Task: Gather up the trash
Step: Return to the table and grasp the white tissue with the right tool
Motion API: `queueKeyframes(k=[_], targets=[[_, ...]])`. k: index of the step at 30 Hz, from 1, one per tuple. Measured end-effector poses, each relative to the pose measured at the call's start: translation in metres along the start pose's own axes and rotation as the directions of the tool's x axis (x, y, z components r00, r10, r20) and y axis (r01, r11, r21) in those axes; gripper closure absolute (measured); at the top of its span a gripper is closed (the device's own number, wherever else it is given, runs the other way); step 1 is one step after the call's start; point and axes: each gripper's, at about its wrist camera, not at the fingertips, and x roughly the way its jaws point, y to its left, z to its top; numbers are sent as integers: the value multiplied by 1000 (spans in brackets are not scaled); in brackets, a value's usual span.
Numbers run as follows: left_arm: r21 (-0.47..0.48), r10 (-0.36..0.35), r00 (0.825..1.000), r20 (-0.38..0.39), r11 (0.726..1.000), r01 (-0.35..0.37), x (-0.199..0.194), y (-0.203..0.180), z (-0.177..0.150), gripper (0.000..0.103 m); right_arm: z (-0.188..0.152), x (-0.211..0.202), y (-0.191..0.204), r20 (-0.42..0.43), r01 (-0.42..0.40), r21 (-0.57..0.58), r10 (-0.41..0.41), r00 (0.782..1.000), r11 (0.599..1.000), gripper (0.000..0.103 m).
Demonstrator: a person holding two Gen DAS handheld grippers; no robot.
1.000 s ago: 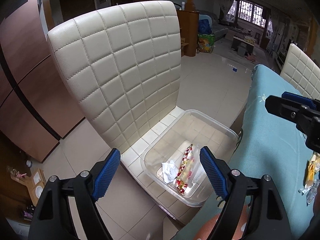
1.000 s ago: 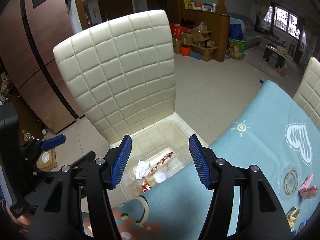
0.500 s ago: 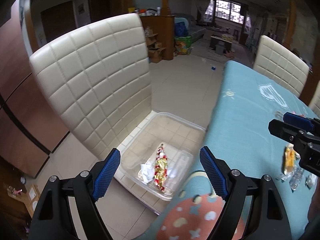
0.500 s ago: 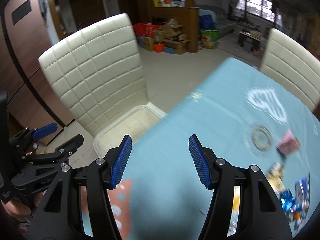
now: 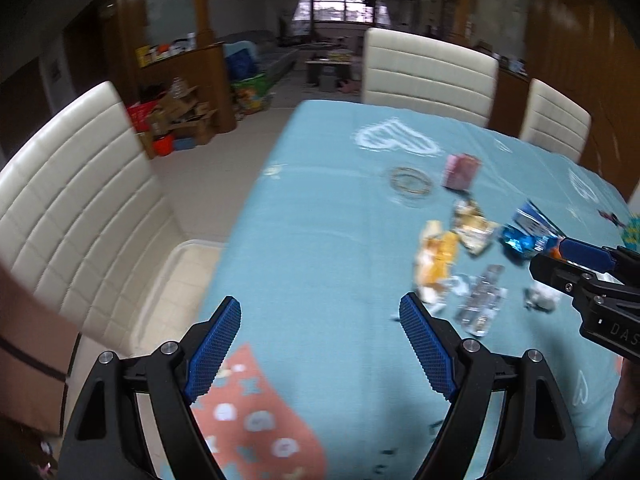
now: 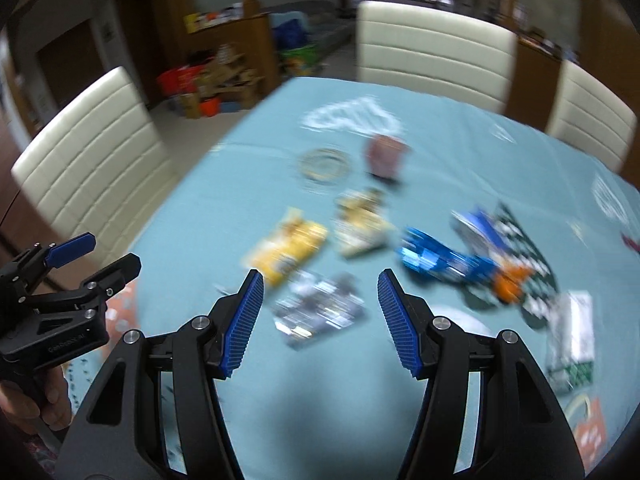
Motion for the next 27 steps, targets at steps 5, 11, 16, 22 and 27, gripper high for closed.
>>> queueKeyframes(k=[5, 11, 16, 22, 27], targets=[[89, -89, 996, -29, 992, 91, 9, -49, -1, 23, -20, -12, -43, -19, 67, 78, -66, 998, 995, 41], [171, -162, 984, -68, 970, 172, 24, -94, -3, 23, -35, -18, -68, -41, 101, 120, -97, 994, 988, 41], [244, -161, 984, -77, 954, 176, 36, -116, -1, 23, -37, -13, -83, -54, 103, 134, -96, 994, 986, 40], [329, -152, 982, -114, 927, 182, 56, -135, -4, 23, -33, 12, -89, -93, 82, 146, -68, 993, 986, 36], [390, -140, 980, -141, 902, 185, 73, -146, -9, 23, -31, 36, -89, -134, 62, 148, -42, 990, 987, 28]])
